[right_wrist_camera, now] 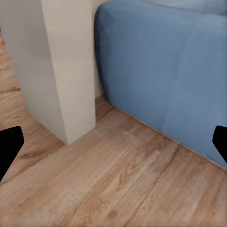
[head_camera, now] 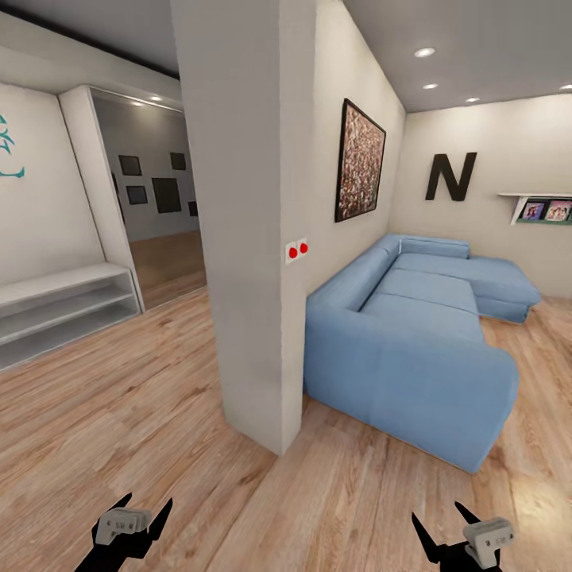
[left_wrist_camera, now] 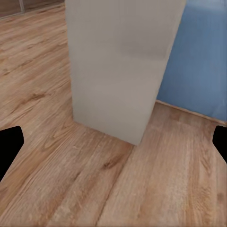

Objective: Put the three can of soda from the living room inside the tash can in the kitchen.

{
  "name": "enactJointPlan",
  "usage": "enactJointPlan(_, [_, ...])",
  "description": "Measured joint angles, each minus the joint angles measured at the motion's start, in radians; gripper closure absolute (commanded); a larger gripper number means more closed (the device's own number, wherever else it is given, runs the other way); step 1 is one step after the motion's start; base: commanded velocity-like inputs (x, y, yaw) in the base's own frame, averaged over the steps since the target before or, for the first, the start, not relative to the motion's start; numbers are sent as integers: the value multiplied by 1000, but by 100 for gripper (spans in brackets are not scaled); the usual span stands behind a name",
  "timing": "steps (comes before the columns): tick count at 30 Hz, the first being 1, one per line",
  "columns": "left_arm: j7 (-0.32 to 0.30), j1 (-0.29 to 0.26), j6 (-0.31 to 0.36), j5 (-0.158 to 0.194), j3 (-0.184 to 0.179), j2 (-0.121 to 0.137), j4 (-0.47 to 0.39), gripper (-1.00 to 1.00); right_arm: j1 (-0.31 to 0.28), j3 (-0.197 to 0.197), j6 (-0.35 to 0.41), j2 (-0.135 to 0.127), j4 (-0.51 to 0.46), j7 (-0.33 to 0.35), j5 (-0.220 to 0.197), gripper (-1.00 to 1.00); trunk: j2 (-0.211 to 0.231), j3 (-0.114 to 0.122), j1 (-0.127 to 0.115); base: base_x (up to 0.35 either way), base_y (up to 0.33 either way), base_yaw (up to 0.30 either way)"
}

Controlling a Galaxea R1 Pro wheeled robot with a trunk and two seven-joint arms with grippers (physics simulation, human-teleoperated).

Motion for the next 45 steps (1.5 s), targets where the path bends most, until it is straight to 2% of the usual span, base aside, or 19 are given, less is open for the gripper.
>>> enactJointPlan(16, [-1,0,0,0,0,0,0,-100,-1,-6,2,6,0,1,-2,-100,0,-21,0,0,0,-67])
enactJointPlan(45, [0,0,0,0,0,0,0,-100,-1,-7,2,7,0,1,-2,-100,0,-62,0,0,0,-134])
